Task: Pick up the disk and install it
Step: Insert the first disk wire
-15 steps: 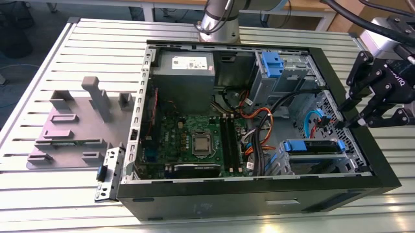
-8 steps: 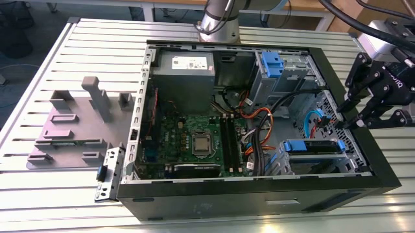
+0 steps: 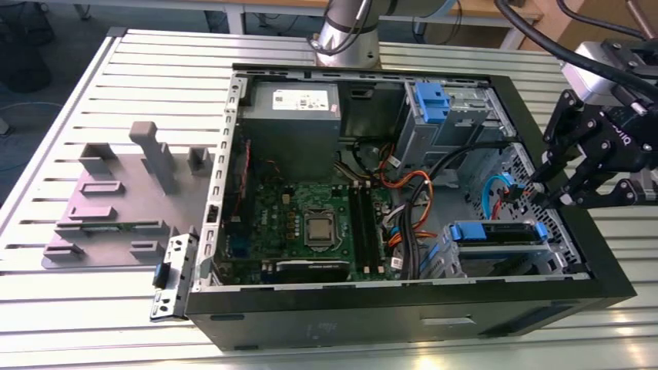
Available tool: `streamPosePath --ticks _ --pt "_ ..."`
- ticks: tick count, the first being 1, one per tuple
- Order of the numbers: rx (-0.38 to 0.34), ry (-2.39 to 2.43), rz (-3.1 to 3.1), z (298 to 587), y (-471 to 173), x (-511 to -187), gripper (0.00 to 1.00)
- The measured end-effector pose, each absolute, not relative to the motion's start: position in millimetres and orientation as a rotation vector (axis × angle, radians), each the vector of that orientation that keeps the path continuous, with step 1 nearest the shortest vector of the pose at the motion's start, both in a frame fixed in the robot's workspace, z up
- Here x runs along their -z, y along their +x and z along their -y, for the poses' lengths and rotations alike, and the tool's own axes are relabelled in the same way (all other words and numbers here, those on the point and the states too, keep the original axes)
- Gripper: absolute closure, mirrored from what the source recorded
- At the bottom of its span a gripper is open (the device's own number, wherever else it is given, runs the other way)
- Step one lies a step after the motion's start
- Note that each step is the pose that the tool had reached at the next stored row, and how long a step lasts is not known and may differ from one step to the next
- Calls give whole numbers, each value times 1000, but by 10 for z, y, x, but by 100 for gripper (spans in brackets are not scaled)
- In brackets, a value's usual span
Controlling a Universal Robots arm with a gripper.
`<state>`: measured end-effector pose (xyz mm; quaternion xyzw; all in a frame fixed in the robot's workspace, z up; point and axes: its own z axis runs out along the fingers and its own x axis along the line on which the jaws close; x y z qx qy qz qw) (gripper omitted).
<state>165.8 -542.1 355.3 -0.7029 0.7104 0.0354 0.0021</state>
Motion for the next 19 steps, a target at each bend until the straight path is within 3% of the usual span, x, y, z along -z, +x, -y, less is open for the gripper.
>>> streamPosePath --ticks 19 --pt "-101 -2213 -2237 5405 1664 -3426 59"
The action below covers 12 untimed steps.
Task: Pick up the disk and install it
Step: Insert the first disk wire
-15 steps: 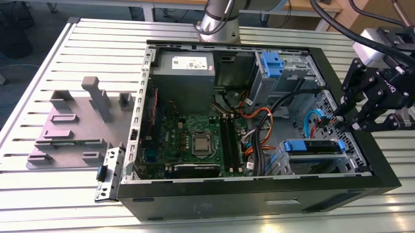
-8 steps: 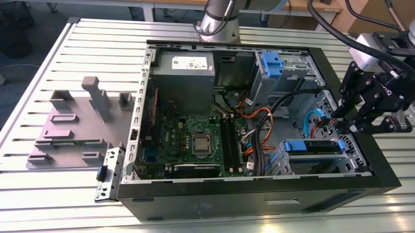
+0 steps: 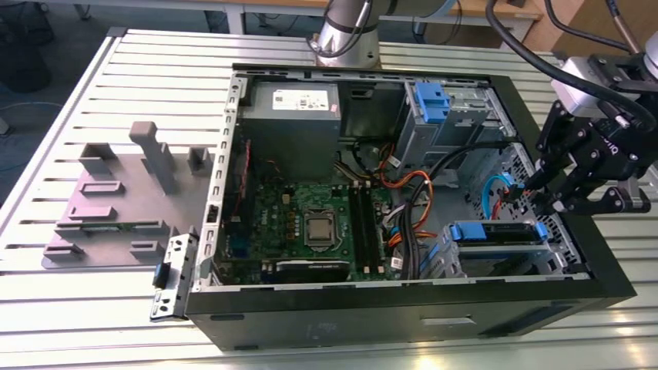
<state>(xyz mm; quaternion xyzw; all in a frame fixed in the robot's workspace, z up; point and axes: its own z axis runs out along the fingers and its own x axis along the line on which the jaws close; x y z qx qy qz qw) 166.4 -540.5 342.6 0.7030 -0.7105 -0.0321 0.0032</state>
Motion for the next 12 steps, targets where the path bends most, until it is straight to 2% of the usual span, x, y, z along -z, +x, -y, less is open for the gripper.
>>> streamPosePath --ticks 8,10,11,12 --pt "101 2204 2228 5405 1665 -3425 60" --pt "101 2204 2228 5405 1665 -3424 72" --pt "101 2204 2228 5405 1665 -3424 72" --pt "101 2204 2228 5405 1665 -3425 78"
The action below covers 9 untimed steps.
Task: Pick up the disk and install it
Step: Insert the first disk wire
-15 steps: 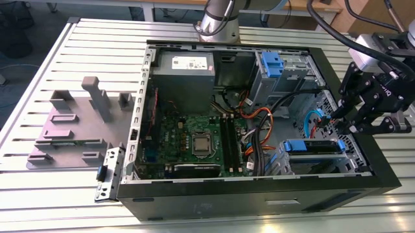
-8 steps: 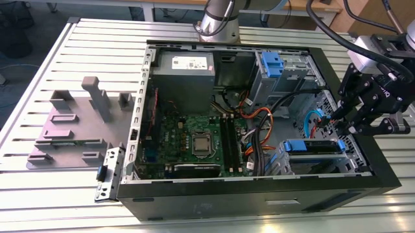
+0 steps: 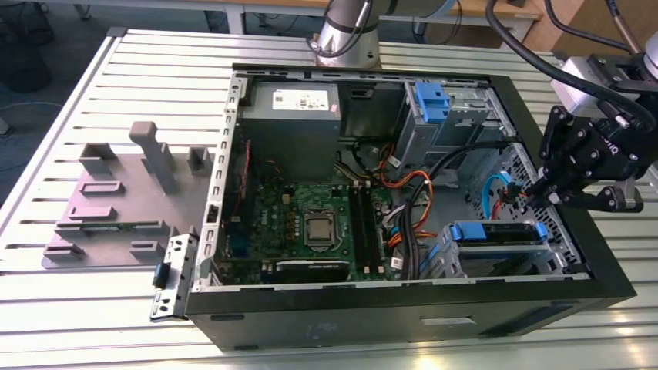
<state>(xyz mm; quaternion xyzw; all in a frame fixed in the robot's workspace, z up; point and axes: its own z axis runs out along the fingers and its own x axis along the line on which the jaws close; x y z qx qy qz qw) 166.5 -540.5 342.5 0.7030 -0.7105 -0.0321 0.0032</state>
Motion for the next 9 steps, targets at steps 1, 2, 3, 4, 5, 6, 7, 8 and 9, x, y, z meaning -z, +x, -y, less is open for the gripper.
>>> streamPosePath --ticks 1,2,3,4,5,6,7,8,9 --pt "101 2204 2228 5405 1665 -3424 81" --pt "101 2204 2228 5405 1665 -3425 81" --pt "101 2204 2228 5405 1665 -3425 81" --pt "101 2204 2228 5405 1666 -3425 81" --pt "101 2204 2228 5405 1666 -3425 81" --pt "101 2204 2228 5405 1666 -3425 81" --pt "101 2204 2228 5405 1666 -3425 81" --pt "101 2204 2228 5405 1666 -3425 81" --pt "101 2204 2228 5406 1663 -3424 81"
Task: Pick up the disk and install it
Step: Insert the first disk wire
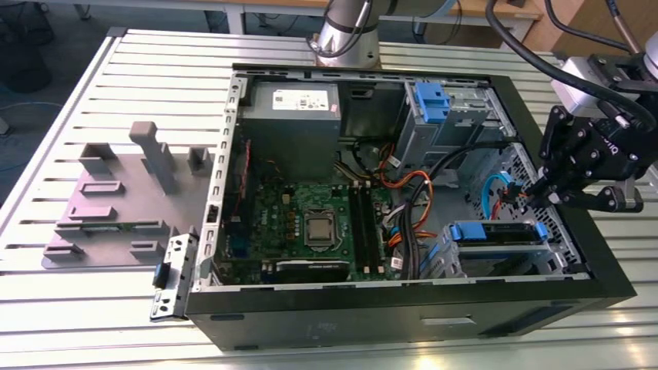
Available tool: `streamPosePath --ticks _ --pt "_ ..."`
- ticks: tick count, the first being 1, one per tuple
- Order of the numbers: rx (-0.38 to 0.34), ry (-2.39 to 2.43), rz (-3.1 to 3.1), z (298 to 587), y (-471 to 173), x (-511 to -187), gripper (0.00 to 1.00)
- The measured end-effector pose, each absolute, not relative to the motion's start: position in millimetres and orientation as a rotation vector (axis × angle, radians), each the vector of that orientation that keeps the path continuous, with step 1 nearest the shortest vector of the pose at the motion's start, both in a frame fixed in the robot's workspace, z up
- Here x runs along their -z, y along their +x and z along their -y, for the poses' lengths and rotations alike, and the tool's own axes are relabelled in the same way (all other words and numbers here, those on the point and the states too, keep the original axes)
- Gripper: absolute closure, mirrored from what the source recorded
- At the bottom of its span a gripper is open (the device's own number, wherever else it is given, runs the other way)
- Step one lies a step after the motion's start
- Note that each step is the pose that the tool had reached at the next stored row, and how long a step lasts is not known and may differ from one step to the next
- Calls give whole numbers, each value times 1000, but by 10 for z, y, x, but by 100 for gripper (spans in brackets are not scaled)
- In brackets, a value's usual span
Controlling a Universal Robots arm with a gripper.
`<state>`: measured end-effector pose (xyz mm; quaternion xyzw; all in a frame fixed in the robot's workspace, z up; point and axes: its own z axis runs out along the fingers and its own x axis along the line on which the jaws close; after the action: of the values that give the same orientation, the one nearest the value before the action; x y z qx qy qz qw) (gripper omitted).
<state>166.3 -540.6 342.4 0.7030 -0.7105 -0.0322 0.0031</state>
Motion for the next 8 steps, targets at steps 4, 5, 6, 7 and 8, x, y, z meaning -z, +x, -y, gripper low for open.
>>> streamPosePath --ticks 4,5,6,7,8 --pt "101 2204 2227 5429 1626 -3424 81" --pt "101 2204 2227 5439 1620 -3424 81" --pt "100 2204 2227 5451 1613 -3424 81" --pt "100 2204 2227 5465 1605 -3424 81" --pt "100 2204 2227 5482 1598 -3423 81"
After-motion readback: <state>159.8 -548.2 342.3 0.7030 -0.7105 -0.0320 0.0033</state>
